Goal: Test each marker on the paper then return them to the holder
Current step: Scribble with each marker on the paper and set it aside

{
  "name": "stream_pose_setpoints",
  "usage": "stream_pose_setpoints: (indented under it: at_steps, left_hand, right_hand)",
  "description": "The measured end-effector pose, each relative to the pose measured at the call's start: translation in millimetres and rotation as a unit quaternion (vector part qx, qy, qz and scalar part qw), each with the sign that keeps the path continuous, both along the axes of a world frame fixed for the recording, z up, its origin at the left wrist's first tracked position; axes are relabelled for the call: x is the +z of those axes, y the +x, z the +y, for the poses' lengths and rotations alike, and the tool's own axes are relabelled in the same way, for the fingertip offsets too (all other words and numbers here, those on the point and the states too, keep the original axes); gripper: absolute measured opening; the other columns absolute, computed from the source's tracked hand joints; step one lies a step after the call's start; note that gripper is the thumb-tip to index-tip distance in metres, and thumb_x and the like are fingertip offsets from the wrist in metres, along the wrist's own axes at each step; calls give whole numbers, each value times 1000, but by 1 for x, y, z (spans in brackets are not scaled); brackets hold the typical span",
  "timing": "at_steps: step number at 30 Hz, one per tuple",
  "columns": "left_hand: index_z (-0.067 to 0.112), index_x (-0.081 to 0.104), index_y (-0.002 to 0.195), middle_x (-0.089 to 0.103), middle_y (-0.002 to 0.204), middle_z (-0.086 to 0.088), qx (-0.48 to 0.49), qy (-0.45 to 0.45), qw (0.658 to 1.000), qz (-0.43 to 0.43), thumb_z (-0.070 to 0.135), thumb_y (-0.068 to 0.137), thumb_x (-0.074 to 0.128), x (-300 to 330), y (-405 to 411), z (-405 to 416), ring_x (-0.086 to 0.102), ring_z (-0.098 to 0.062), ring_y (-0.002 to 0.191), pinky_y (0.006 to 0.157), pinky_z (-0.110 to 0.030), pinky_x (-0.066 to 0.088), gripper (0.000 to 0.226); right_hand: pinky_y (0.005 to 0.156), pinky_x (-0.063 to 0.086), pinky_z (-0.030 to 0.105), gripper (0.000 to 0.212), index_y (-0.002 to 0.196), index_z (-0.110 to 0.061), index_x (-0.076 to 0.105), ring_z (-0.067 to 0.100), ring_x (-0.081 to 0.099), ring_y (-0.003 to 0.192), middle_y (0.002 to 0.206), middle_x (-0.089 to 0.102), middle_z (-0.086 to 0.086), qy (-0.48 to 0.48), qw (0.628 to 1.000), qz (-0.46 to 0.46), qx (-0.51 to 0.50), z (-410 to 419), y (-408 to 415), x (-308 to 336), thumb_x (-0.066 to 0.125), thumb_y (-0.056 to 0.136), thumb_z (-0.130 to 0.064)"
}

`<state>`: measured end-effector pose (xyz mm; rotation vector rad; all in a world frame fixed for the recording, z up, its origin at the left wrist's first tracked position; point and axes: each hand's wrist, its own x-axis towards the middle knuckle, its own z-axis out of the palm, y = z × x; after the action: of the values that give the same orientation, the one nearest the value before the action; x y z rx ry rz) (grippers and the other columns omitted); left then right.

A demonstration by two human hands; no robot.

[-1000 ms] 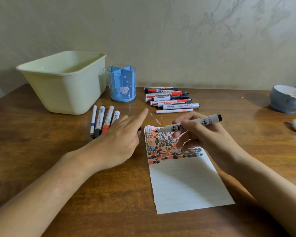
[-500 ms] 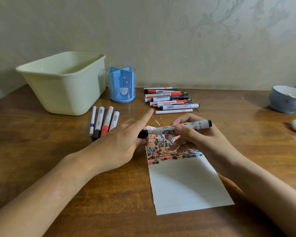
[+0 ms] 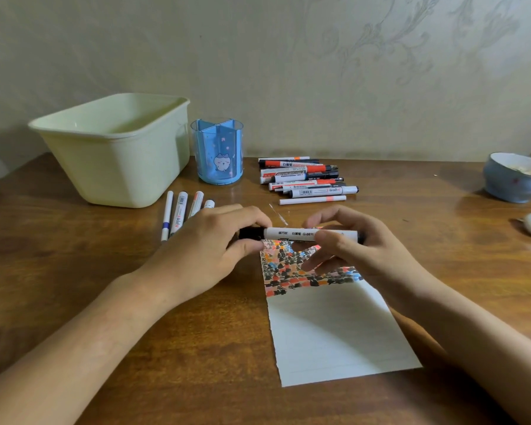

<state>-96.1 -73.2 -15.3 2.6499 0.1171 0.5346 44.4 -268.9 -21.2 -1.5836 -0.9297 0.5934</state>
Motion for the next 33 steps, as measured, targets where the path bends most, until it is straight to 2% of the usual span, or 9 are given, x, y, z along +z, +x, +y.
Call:
stream_pose_setpoints:
  at_steps: [4, 7, 9, 11, 13, 16, 20, 28, 33]
  left_hand:
    - [36, 62, 116, 56, 99, 28, 29, 1, 1000, -5, 29, 92, 65, -1, 0, 1, 47, 22, 93, 73, 2, 37, 25]
    - [30, 69, 110, 63, 94, 22, 29, 11, 999, -18, 30, 92, 64, 0, 1, 0, 52, 10, 97, 72, -4, 40, 19]
    - [33, 70, 110, 63, 88, 22, 35, 20, 999, -28, 33, 90, 64, 1, 0, 0, 56, 8, 88, 66, -10, 41, 21]
    - [34, 70, 110, 58, 73, 27, 43, 18, 998, -43, 36, 90, 62, 2, -2, 0, 56, 13, 75, 59, -11, 37, 22]
    - [32, 70, 111, 60, 66, 22, 46, 13, 998, -42, 34, 91, 60, 3, -3, 0, 58, 11, 69, 55, -8, 36, 22]
    - [30, 69, 109, 61, 61, 13, 46, 17, 998, -25, 30, 94, 60, 3, -4, -1, 60, 6, 72, 60, -4, 41, 17]
    - [30, 69, 106, 57, 57, 15, 49, 37, 998, -14, 30, 94, 60, 5, -5, -4, 59, 6, 78, 65, -2, 39, 15]
    - [26, 71, 105, 51, 53, 21, 41, 38, 998, -20, 25, 92, 63, 7, -6, -9, 58, 13, 70, 65, 0, 39, 15]
    - [29, 70, 106, 48, 52, 22, 50, 54, 997, -22, 32, 91, 61, 9, -5, -9, 58, 12, 75, 51, -7, 40, 18]
  right_hand:
    - [77, 61, 45, 28, 107, -14, 69, 25, 76, 83, 97, 76, 8, -5, 998, -67, -7, -1, 1, 1, 68, 84, -30]
    - [77, 62, 44, 26, 108, -17, 71, 22, 75, 82, 99, 75, 4, -4, 995, -104, -11, -1, 3, 1, 68, 85, -27]
    - [77, 62, 44, 26, 109, -18, 71, 21, 75, 81, 98, 75, 3, -5, 994, -113, -11, -1, 4, 0, 68, 84, -27]
    - [76, 63, 42, 29, 111, -18, 70, 20, 75, 81, 97, 75, 3, -6, 993, -118, -9, -1, 4, -1, 68, 84, -29]
    - [75, 63, 39, 32, 113, -17, 69, 19, 75, 80, 98, 75, 5, -10, 992, -124, -5, -1, 3, -3, 67, 84, -30]
    - [72, 62, 33, 32, 114, -17, 68, 17, 75, 78, 97, 75, 4, -12, 991, -134, -6, 0, 1, -5, 65, 86, -31]
    - [69, 60, 28, 30, 112, -15, 69, 16, 75, 77, 95, 76, 2, -4, 992, -128, 1, 0, 0, -5, 64, 86, -30]
    - [71, 62, 32, 26, 110, -14, 69, 18, 75, 78, 98, 78, 1, 13, 995, -103, 0, 0, -3, -5, 63, 89, -27]
    - [72, 62, 34, 30, 109, -13, 69, 18, 75, 78, 95, 78, 2, 19, 996, -91, -6, 0, -5, -4, 63, 87, -31]
